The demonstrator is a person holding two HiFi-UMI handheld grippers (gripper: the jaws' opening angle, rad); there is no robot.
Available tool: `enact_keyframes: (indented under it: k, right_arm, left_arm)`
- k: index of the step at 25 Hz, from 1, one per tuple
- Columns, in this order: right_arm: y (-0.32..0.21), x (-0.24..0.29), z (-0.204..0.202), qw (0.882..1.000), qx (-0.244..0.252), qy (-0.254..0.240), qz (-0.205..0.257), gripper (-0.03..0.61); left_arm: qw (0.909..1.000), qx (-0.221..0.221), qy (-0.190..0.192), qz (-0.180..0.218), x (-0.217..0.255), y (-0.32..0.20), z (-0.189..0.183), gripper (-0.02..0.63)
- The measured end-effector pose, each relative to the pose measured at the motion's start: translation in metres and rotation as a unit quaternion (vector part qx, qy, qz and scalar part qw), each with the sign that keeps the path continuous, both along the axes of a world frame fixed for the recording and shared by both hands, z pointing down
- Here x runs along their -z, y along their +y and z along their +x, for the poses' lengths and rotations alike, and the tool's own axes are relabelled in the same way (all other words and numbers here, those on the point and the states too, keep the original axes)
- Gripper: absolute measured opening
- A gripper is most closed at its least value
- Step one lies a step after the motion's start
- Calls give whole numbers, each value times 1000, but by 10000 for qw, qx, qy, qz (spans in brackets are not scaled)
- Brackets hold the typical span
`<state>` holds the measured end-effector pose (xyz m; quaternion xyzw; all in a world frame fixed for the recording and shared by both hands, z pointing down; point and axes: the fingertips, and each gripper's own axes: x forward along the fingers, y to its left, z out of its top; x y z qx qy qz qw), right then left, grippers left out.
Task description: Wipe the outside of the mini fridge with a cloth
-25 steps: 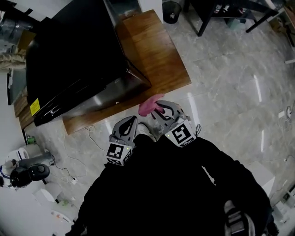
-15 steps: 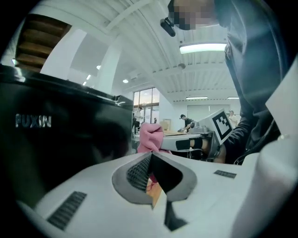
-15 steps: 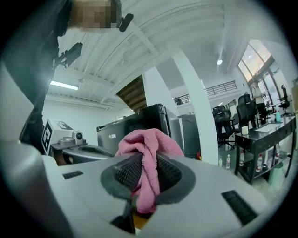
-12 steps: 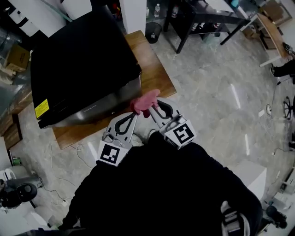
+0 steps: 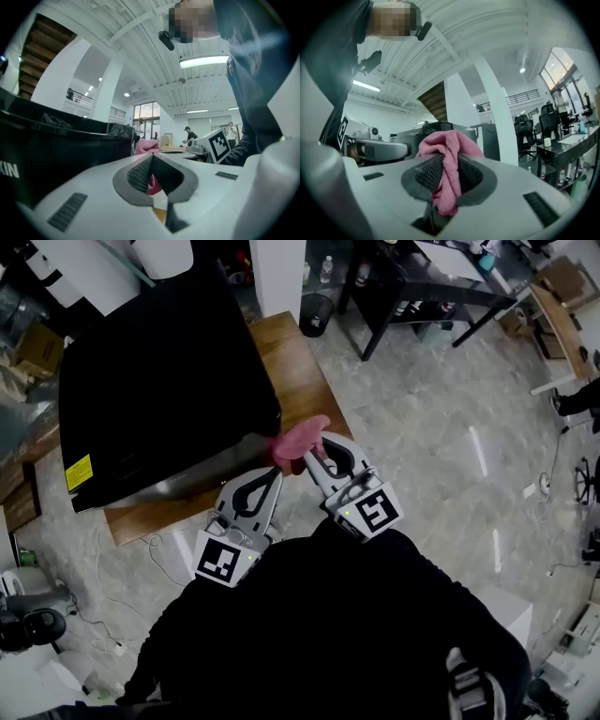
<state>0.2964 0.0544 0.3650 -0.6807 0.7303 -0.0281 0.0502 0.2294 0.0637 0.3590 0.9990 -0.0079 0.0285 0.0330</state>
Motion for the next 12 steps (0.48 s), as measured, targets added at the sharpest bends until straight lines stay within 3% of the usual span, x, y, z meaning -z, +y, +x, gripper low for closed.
enact_keyframes:
  k: [5, 12]
  right_arm:
    - [-33, 10, 24, 9943, 1053, -148, 40, 75]
    - [-65, 7, 51, 9726, 2251, -582, 55, 75]
  left_arm:
    - [9977, 572, 292, -206, 18, -3, 41, 6]
    - [9880, 1542, 51, -58, 12, -6, 88, 6]
